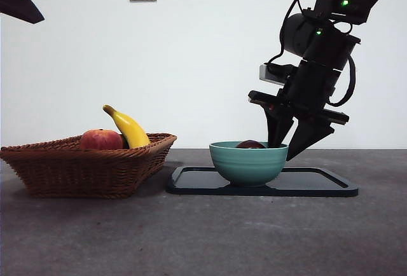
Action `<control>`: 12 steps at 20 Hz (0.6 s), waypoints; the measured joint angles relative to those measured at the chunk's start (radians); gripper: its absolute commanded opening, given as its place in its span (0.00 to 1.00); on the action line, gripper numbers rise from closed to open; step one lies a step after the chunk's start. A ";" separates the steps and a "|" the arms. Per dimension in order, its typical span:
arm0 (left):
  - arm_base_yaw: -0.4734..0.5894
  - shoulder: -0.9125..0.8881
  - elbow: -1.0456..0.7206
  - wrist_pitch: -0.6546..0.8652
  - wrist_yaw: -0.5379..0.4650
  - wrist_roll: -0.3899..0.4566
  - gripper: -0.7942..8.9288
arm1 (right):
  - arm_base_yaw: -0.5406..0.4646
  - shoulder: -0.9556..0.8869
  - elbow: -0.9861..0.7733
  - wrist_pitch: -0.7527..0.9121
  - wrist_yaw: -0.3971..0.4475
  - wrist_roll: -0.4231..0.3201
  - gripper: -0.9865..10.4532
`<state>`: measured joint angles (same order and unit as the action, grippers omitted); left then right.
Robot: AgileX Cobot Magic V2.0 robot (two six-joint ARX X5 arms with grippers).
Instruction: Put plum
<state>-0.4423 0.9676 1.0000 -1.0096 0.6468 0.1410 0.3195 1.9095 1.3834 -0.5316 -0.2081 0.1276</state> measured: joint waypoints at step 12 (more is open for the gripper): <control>0.000 0.000 0.000 0.008 0.000 0.000 0.50 | 0.000 -0.543 0.007 -0.306 -0.005 -0.049 0.26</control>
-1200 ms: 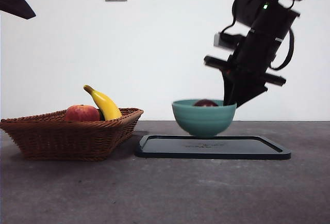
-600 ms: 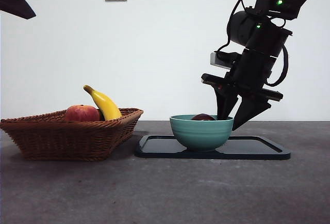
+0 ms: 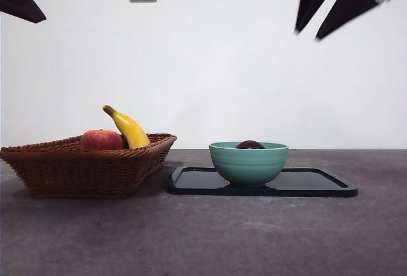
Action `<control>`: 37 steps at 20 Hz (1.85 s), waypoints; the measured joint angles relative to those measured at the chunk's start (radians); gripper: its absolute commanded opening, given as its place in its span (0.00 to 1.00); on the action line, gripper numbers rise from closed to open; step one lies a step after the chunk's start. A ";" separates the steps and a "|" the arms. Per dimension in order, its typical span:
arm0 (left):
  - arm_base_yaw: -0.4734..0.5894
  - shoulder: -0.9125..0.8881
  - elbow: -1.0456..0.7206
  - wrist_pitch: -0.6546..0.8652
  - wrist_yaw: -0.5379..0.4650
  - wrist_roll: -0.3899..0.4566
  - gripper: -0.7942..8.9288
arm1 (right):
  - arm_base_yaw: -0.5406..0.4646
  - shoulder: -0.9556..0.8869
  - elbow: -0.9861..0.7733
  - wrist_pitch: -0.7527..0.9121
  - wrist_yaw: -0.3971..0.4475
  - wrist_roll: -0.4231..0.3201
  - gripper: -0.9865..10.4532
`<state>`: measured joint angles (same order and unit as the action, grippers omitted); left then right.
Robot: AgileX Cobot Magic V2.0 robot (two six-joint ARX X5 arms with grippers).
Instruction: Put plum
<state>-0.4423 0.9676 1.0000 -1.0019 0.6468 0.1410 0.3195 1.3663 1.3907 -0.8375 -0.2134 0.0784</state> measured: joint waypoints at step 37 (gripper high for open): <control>-0.001 0.000 0.000 0.085 0.000 -0.014 0.49 | 0.001 -0.759 -0.548 -0.100 -0.258 -0.010 0.26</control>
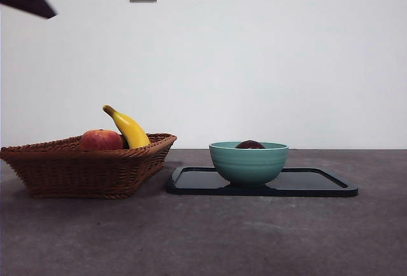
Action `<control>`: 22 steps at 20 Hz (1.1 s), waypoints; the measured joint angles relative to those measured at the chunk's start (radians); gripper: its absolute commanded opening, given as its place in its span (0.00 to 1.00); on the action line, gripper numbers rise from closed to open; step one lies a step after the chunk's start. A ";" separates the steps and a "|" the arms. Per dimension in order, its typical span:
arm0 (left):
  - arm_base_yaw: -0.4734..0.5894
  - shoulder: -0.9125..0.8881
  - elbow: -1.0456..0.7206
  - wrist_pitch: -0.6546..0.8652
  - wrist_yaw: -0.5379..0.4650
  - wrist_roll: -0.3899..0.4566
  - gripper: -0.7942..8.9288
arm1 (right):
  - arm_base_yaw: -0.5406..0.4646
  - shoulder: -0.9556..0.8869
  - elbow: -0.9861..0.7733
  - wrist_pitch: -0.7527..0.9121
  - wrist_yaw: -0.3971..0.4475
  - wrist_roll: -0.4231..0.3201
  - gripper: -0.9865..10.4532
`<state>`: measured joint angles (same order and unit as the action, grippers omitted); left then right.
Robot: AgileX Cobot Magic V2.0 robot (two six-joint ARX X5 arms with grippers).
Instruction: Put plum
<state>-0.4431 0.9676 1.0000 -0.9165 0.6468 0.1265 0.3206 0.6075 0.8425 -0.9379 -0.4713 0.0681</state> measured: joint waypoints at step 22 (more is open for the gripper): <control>-0.181 0.866 0.716 0.276 -0.395 -0.196 0.50 | 0.000 0.000 0.000 0.007 0.001 0.000 0.26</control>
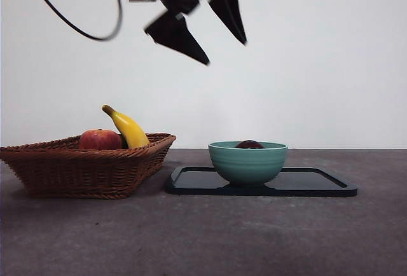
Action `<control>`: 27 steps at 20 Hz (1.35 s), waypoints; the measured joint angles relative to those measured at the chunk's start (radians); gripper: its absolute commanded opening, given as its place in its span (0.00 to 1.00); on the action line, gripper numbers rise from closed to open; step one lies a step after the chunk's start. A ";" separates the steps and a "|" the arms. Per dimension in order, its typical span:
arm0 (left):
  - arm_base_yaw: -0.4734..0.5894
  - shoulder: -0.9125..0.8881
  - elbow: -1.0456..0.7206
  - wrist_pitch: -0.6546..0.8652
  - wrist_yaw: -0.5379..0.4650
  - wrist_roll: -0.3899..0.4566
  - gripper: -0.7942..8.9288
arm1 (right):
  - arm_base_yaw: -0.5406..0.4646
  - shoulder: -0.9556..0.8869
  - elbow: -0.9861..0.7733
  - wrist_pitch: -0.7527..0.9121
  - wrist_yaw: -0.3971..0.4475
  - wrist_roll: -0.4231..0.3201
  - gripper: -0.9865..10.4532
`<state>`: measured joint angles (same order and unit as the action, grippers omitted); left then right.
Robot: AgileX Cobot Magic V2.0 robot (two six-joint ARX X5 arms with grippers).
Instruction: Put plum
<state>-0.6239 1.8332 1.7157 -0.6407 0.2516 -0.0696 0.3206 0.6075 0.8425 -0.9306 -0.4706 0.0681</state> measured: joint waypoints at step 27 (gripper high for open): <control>-0.081 0.354 0.099 0.054 -0.141 0.000 0.50 | 0.000 0.000 0.000 -0.023 0.000 0.000 0.26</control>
<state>-0.7048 2.1872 1.8149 -0.5869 0.1108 -0.0696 0.3206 0.6075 0.8425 -0.9539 -0.4706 0.0681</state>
